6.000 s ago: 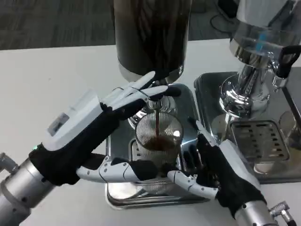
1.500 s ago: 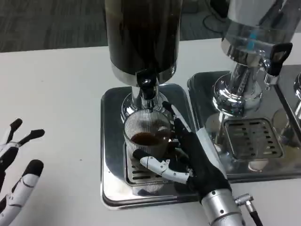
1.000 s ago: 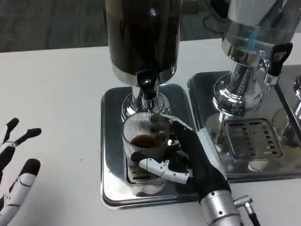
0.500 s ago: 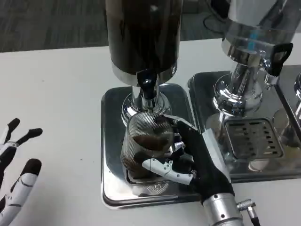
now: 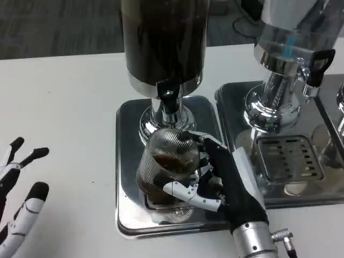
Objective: Grasp the cup under the faucet to collect the drink, then remove the cup.
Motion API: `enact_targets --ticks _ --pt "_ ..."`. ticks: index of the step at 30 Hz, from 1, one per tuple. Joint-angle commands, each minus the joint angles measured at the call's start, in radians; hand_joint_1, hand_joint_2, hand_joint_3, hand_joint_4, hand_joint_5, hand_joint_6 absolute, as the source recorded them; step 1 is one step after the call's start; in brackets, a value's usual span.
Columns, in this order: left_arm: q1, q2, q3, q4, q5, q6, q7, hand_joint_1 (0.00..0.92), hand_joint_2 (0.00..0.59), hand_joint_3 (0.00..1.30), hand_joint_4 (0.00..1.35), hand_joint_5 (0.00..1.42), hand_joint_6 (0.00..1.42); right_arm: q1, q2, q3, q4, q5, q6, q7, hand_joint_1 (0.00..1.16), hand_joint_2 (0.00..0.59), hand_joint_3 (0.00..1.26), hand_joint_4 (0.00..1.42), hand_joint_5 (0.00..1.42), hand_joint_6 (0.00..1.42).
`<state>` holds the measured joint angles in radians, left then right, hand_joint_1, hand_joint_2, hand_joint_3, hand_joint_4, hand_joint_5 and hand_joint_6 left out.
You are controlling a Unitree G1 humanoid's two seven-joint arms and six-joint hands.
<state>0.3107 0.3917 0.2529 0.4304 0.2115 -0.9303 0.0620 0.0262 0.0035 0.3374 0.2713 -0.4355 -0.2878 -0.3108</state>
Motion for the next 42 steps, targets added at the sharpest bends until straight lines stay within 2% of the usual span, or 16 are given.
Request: enact_targets --ticks 1,13,23,29,37,42 --pt "0.003 0.011 -0.017 0.014 0.039 0.024 0.005 0.0 0.231 0.25 0.0 0.14 0.01 0.019 -0.005 -0.003 -0.049 -0.039 0.005 -0.024 0.89 0.194 0.5 0.58 0.7 1.05" --pt "-0.001 0.068 -0.093 -0.011 0.157 0.123 -0.004 0.0 0.225 0.2 0.0 0.1 0.0 0.051 -0.006 -0.02 -0.124 -0.064 0.054 -0.015 0.88 0.192 0.51 0.59 0.71 1.08" --pt "0.013 0.123 -0.153 -0.119 0.304 0.217 0.009 0.0 0.213 0.12 0.0 0.03 0.0 0.081 -0.019 -0.007 -0.262 -0.133 0.199 0.025 0.88 0.2 0.51 0.59 0.72 1.1" --pt "0.014 0.136 -0.183 -0.14 0.321 0.249 0.007 0.0 0.202 0.09 0.0 0.0 0.0 0.101 -0.025 0.001 -0.343 -0.173 0.269 0.059 0.87 0.208 0.51 0.6 0.72 1.12" --pt "0.019 0.15 -0.197 -0.129 0.329 0.247 0.044 0.0 0.199 0.05 0.0 0.0 0.0 0.132 -0.033 0.013 -0.414 -0.186 0.292 0.076 0.85 0.225 0.5 0.6 0.72 1.14" --pt "0.015 0.158 -0.208 -0.121 0.326 0.248 0.048 0.0 0.193 0.02 0.0 0.0 0.0 0.151 -0.042 0.031 -0.482 -0.239 0.344 0.098 0.84 0.233 0.51 0.61 0.74 1.16"
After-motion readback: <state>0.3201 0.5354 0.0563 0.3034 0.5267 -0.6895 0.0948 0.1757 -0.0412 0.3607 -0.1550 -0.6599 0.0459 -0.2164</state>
